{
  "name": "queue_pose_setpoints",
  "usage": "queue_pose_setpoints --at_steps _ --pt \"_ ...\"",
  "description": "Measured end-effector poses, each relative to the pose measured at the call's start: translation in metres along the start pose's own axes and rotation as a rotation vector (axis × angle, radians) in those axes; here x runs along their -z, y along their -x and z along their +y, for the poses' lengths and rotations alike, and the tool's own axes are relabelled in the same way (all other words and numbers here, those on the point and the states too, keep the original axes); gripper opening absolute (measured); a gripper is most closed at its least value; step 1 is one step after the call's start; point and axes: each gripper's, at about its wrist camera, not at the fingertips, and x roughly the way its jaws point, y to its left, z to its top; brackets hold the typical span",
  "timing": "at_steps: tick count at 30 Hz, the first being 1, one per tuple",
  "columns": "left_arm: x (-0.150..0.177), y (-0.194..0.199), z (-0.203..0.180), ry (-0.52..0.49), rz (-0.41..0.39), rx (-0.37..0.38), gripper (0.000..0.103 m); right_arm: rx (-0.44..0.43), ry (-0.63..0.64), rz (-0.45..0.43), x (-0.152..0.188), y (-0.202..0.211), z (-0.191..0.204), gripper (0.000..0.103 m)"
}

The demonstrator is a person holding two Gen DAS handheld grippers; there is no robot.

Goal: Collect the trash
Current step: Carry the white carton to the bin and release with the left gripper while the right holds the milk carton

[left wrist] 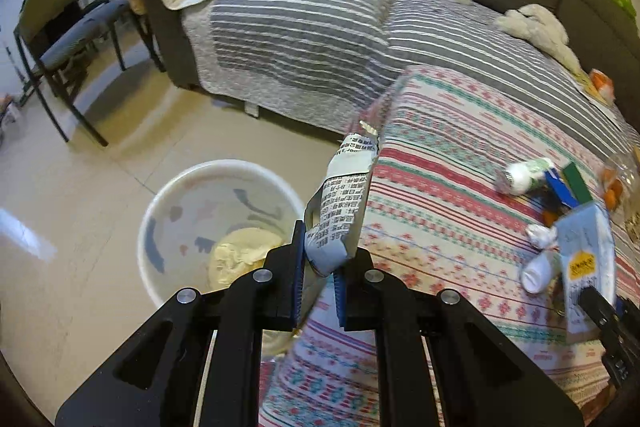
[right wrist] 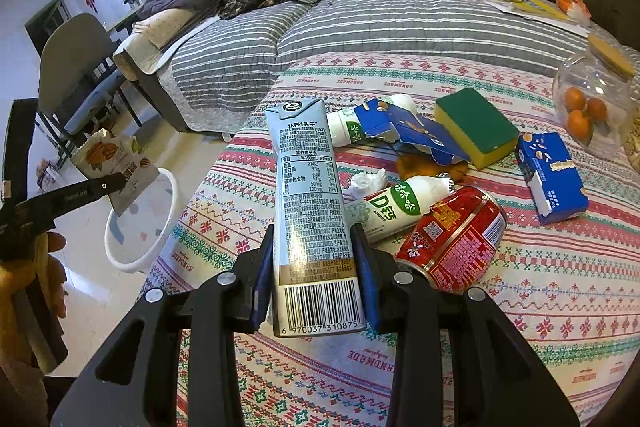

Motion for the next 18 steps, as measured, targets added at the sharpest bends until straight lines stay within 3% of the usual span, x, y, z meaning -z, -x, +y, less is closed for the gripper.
queue_pose_setpoints --at_steps 18 --pt "-0.007 -0.007 0.023 0.054 0.01 -0.033 0.012 0.0 0.01 0.006 0.0 -0.002 0.0 0.036"
